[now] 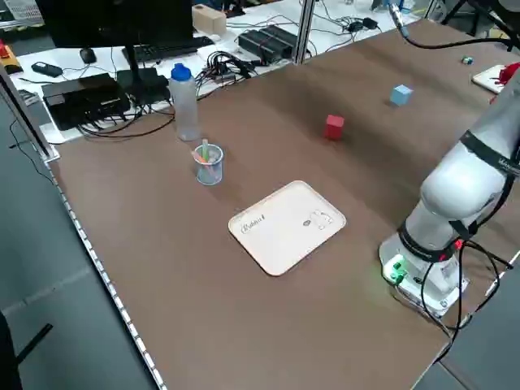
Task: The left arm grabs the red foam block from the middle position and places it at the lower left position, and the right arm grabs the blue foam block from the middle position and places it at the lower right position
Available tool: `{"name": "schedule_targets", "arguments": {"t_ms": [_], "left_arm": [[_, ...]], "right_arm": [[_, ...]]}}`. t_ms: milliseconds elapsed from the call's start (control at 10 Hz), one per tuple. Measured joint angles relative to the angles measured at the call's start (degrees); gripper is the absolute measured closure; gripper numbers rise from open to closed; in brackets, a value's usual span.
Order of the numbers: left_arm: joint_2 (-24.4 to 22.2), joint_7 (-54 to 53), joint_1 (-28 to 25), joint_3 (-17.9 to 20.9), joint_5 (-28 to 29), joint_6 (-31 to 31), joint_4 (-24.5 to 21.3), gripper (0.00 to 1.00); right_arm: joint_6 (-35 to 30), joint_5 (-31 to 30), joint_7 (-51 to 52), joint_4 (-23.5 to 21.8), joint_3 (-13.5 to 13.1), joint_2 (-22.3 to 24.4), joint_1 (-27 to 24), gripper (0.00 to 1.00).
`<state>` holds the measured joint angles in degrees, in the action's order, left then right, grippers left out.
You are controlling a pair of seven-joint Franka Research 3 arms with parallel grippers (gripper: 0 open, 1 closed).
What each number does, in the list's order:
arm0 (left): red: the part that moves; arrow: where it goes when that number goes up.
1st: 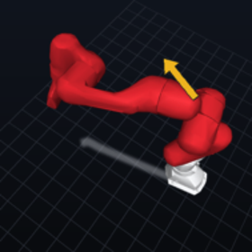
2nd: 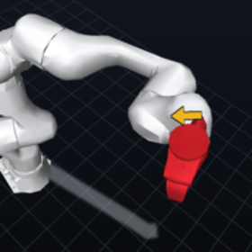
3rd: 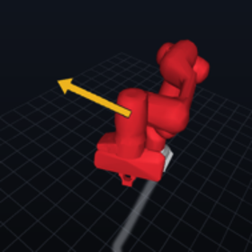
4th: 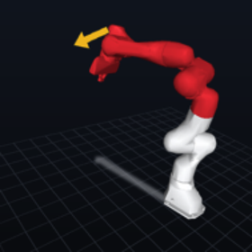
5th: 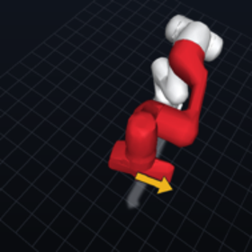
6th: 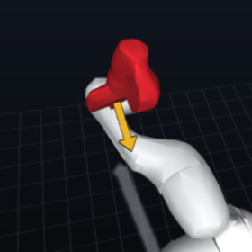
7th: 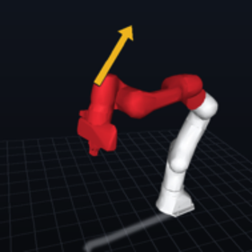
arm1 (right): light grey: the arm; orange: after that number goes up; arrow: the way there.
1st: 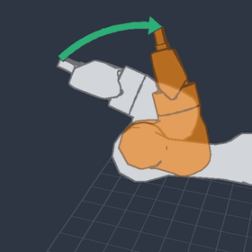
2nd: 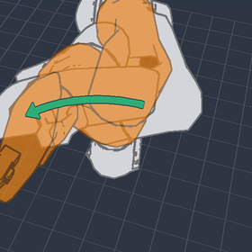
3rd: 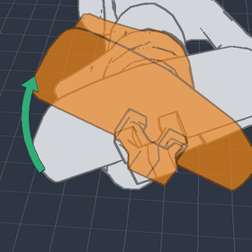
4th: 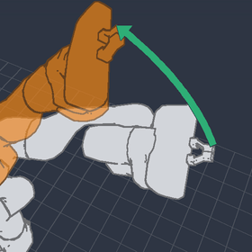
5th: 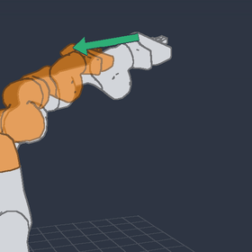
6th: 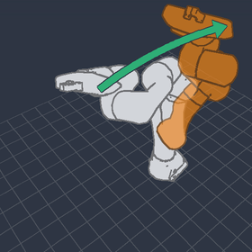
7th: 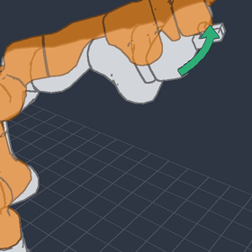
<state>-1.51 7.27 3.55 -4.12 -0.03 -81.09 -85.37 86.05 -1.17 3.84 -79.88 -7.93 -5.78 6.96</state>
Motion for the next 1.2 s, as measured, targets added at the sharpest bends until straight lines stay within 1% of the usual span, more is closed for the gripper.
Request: {"name": "schedule_targets", "arguments": {"t_ms": [300, 500, 600, 700, 800, 900, 1000, 1100, 1200], "left_arm": [[0.06, 0.0, -0.09, -0.01, 0.0, -0.03, 0.08, 0.0], [1.56, 2.12, 0.29, -0.58, -0.11, 0.0, -0.46, 0.0], [3.54, 7.07, 0.99, -1.48, -0.9, -0.79, -0.59, 0.0], [5.88, 14.62, 1.69, -2.15, -3.29, -3.04, -0.69, 0.0], [8.07, 21.44, 2.26, -2.81, -5.24, -5.6, -0.91, 0.01], [9.68, 27.05, 3.26, -3.76, -5.65, -8.39, -1.83, 0.01], [10.42, 31.02, 4.61, -4.38, -5.65, -10.99, -3.96, 0.01], [10.52, 32.97, 5.5, -4.75, -5.65, -12.71, -6.64, 0.0], [10.51, 33.65, 5.73, -4.88, -5.65, -14.7, -9.4, 0.0]], "right_arm": [[0.0, 0.0, 0.07, 0.0, 0.0, 0.0, 0.0, 0.0], [0.0, -0.01, 0.08, 0.0, 0.02, 0.0, 0.0, 0.0], [-0.05, -0.02, 0.07, -0.02, 0.04, 0.0, 0.0, 0.0], [-0.3, -0.02, -0.01, -0.19, -0.1, -0.1, -0.21, 0.0], [-1.39, 0.34, -0.04, -0.82, -0.32, -0.74, -1.44, 0.0], [-1.98, 1.88, 0.07, -1.67, -0.39, -2.29, -3.79, 0.0], [-2.08, 3.61, 0.26, -1.91, -0.45, -3.87, -5.74, 0.0], [-2.76, 4.57, 0.45, -1.94, -0.47, -4.71, -6.58, 0.0], [-3.91, 4.92, 0.53, -1.96, -0.23, -4.98, -6.27, 0.0]]}}
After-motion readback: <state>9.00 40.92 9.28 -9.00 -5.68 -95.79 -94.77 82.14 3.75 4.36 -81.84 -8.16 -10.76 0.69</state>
